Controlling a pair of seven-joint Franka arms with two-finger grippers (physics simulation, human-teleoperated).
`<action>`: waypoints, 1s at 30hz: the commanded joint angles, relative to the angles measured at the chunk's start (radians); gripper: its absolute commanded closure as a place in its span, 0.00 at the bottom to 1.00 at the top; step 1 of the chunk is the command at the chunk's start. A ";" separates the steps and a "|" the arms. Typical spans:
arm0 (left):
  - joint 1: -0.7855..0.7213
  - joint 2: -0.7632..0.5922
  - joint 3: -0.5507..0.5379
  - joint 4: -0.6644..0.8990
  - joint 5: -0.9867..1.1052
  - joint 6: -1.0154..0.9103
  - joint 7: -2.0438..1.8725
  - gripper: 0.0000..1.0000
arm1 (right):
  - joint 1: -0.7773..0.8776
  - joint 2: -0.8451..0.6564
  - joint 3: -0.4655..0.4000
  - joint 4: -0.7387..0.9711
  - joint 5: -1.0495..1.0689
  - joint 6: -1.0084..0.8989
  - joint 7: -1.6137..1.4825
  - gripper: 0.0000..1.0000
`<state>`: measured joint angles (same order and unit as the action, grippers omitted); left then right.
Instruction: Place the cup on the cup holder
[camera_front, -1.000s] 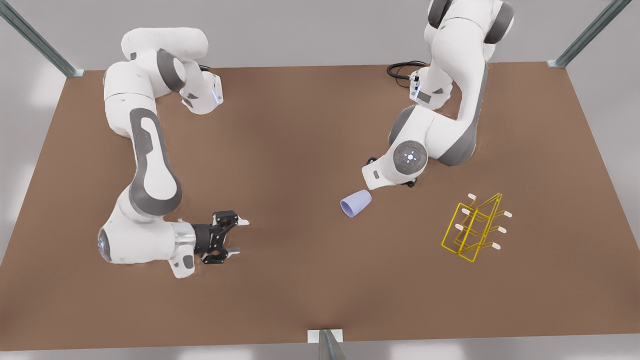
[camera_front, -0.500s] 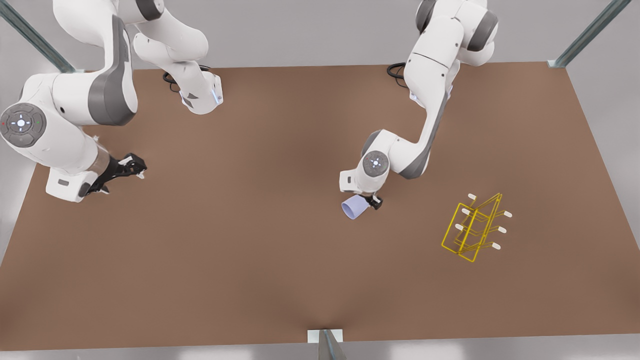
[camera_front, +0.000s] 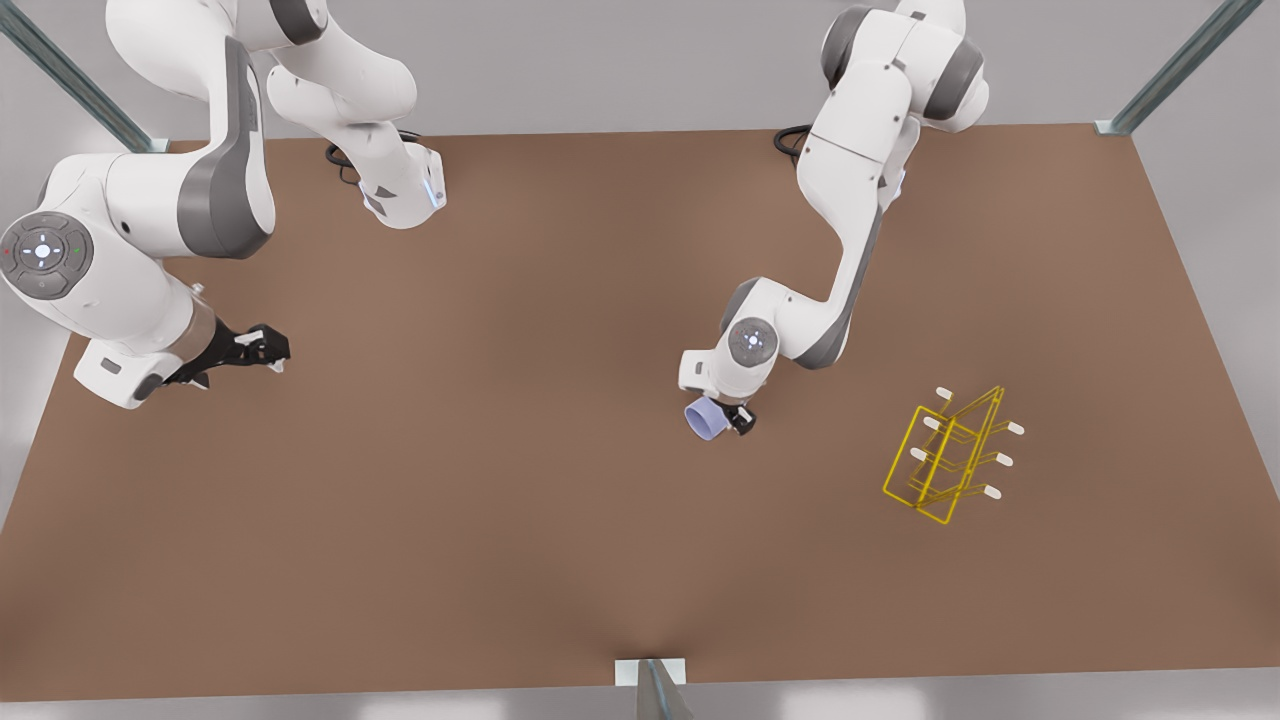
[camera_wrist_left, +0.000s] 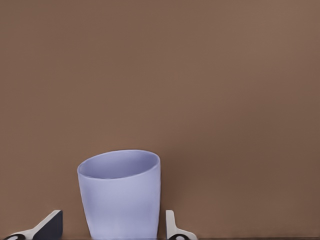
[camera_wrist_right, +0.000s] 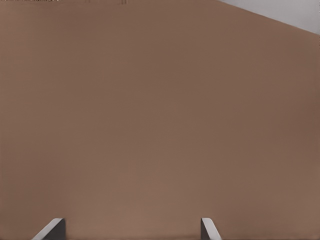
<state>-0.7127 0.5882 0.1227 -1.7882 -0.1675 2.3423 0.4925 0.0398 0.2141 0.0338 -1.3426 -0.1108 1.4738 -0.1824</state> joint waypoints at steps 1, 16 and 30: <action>-0.001 -0.001 0.000 -0.013 0.000 0.009 0.127 0.00 | 0.000 -0.001 0.000 0.002 0.000 0.002 0.159 0.00; 0.006 0.044 0.002 -0.046 -0.046 0.022 0.124 0.00 | 0.003 -0.001 0.000 0.000 0.002 0.002 0.162 0.00; 0.003 0.070 0.002 -0.045 -0.067 0.034 0.124 0.15 | 0.003 -0.001 0.000 0.002 0.002 0.002 0.164 0.00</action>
<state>-0.7098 0.6592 0.1242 -1.8341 -0.2343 2.3736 0.5977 0.0429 0.2144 0.0338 -1.3425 -0.1098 1.4761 -0.0505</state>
